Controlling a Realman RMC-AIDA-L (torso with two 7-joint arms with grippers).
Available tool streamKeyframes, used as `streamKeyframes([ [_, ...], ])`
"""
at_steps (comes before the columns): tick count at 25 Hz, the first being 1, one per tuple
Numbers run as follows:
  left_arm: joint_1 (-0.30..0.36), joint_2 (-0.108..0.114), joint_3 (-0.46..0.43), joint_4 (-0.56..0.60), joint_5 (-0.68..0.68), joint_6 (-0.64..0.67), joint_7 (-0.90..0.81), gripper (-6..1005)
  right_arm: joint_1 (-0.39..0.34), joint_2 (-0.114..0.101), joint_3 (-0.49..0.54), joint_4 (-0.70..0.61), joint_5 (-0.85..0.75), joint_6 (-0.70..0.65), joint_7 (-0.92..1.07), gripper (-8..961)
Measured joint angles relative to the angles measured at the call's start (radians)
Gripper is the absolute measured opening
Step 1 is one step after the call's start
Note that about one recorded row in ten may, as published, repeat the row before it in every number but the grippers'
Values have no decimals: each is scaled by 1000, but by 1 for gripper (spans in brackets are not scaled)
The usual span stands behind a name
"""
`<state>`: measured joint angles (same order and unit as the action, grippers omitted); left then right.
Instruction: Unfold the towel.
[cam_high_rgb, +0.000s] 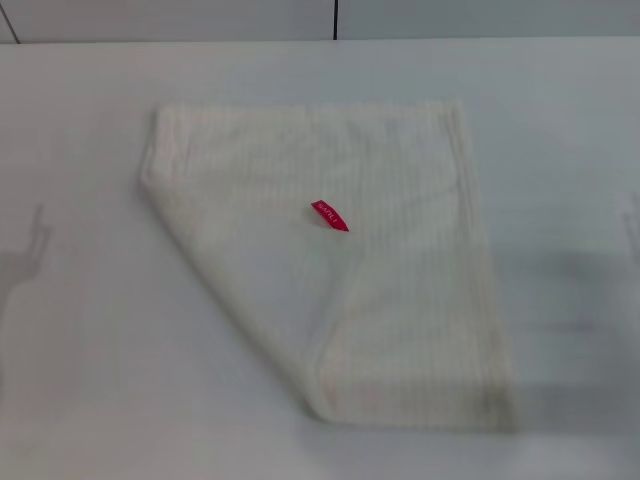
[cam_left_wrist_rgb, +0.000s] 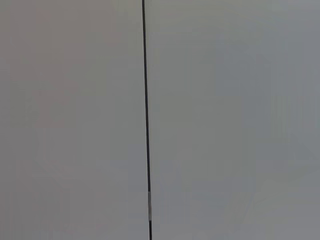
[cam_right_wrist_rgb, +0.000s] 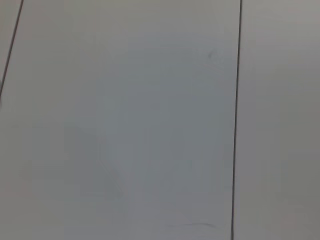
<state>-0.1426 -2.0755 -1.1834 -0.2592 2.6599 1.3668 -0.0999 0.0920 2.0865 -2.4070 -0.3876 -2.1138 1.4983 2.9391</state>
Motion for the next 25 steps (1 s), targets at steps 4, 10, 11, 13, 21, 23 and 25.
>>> streamKeyframes([
  [4,-1,0,7,0,0,0,3,763,1,0,-11,-7,-1,0,0,674],
  [10,-6,3,49,0,2,3,13,761,6,-2,-24,-32,-1,-13,0,643],
  [11,-9,4,54,-2,2,3,14,761,8,-4,-25,-49,-2,-27,0,638],
  [13,-9,4,54,-2,2,3,14,760,16,-11,-25,-99,-14,-82,0,628],
  [21,39,37,46,-371,53,-286,149,757,27,-92,102,-603,-72,-713,-247,587],
  [23,67,60,36,-525,91,-468,151,758,12,-93,204,-746,-83,-930,-292,576],
  [25,93,84,19,-710,129,-701,141,760,7,-84,309,-850,-90,-1135,-317,566],
])
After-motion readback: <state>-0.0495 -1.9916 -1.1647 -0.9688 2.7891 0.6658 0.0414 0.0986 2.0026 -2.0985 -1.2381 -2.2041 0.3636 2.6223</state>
